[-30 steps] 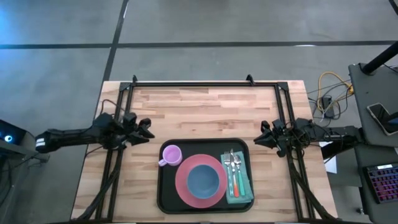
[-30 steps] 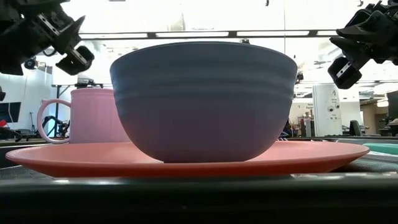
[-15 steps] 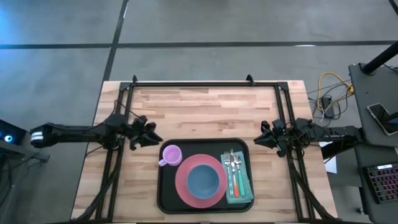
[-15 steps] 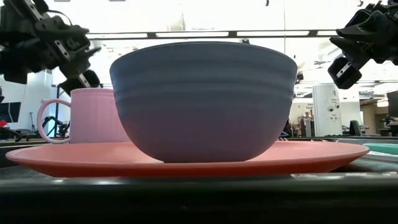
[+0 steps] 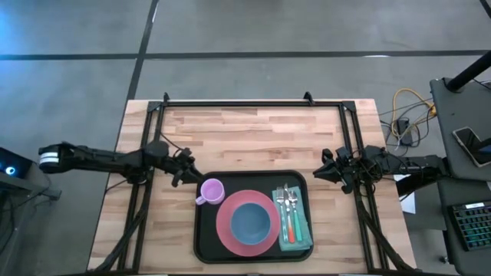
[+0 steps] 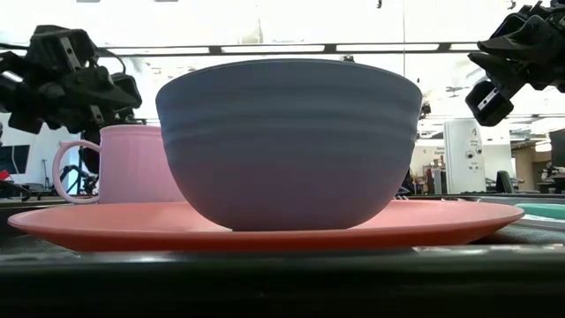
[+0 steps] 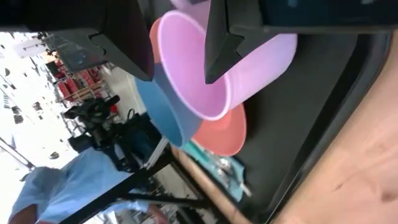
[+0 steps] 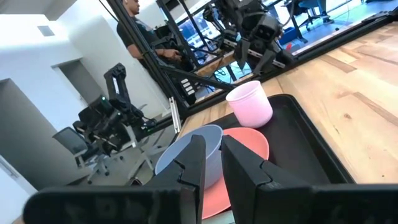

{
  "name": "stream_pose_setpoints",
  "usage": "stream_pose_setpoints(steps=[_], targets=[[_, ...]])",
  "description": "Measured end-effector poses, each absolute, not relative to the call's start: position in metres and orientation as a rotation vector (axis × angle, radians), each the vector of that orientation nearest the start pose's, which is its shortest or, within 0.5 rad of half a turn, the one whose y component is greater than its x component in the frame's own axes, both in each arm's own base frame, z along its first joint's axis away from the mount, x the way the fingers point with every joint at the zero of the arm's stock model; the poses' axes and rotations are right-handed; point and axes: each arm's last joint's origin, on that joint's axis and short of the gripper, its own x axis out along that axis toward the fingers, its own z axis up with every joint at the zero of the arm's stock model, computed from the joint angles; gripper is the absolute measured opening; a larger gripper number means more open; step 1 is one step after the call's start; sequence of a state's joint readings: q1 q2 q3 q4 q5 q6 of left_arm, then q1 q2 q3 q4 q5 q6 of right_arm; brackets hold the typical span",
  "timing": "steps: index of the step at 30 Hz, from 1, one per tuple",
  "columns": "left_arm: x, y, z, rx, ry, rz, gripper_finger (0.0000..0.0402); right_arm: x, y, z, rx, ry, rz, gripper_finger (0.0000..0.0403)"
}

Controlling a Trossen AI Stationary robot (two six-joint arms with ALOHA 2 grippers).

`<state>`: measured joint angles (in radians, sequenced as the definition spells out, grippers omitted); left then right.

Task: Set up tray
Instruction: Return to home position

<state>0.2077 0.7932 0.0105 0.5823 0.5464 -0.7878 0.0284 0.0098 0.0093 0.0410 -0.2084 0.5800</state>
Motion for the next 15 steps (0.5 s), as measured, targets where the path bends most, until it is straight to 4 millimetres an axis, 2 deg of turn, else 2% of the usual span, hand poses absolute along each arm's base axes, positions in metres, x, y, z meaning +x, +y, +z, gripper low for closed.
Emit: stream_pose_setpoints(steps=[15], targets=[[0.147, 0.016, 0.122, -0.909, 0.46, -0.19, 0.0123, 0.097, 0.009, 0.17, 0.574, 0.03, 0.242, 0.0043]])
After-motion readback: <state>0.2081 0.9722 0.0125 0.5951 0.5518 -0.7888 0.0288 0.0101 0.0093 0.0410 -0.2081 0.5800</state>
